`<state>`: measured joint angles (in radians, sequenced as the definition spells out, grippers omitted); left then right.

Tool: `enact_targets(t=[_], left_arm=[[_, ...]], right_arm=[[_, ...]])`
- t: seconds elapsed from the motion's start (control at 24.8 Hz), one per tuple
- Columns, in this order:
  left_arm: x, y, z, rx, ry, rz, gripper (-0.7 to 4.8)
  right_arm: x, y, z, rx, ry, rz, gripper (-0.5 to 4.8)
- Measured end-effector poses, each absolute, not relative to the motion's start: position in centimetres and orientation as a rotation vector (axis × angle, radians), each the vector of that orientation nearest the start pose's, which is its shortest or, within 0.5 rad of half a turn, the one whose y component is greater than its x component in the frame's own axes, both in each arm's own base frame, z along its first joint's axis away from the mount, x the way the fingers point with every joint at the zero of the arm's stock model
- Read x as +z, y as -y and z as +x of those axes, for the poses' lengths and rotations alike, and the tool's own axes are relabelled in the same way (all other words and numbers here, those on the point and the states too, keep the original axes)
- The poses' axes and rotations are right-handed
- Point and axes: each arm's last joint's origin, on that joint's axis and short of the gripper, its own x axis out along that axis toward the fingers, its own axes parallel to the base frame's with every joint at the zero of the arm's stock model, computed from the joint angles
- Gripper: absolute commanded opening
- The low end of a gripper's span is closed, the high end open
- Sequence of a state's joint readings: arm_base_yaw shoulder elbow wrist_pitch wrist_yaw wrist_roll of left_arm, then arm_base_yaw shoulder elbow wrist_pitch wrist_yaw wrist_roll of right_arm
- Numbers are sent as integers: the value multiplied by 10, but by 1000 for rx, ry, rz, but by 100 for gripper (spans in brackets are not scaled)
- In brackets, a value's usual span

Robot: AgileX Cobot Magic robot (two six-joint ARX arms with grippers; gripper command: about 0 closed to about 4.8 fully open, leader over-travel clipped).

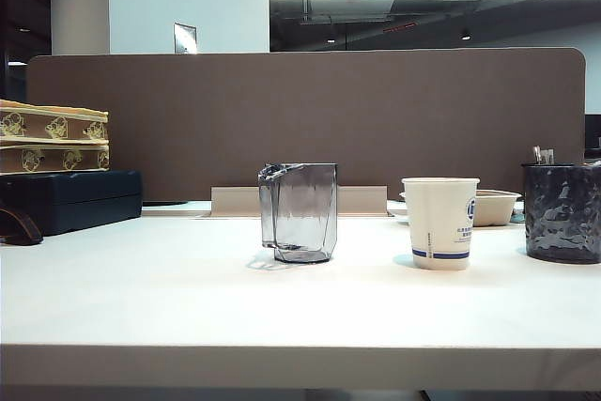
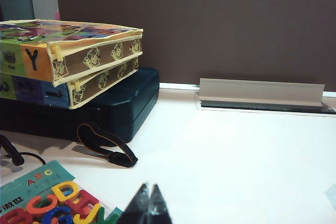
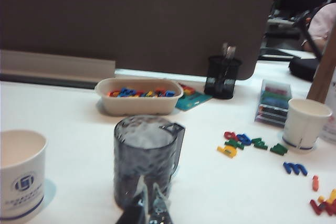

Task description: Pick up the letter "c" and put it in the paper cup.

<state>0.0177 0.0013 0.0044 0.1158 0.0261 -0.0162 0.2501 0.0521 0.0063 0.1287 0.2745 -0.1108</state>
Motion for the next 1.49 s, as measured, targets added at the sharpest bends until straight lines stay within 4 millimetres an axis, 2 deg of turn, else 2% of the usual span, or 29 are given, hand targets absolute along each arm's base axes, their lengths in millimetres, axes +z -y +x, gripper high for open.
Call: enact_targets(t=[0.28,0.57,0.69,0.89,1.49], left_arm=[[176,-1,97,-9,119,-14,-3],[176,-1,97,-9,119,-14,-4],[176,-1,97,-9,119,-14,-3],[176,-1,97,-9,119,-14,-4],[176,-1,97,-9,119,-14,-4]], right_arm=[[178,-6,96,-79,133,-87,12],[178,-6,96,3,137,-90,12],[178,-5,96,31,137,-13,12],[179,-3,96,40,140,71,12],[179,1,96,-6,145,74,12]])
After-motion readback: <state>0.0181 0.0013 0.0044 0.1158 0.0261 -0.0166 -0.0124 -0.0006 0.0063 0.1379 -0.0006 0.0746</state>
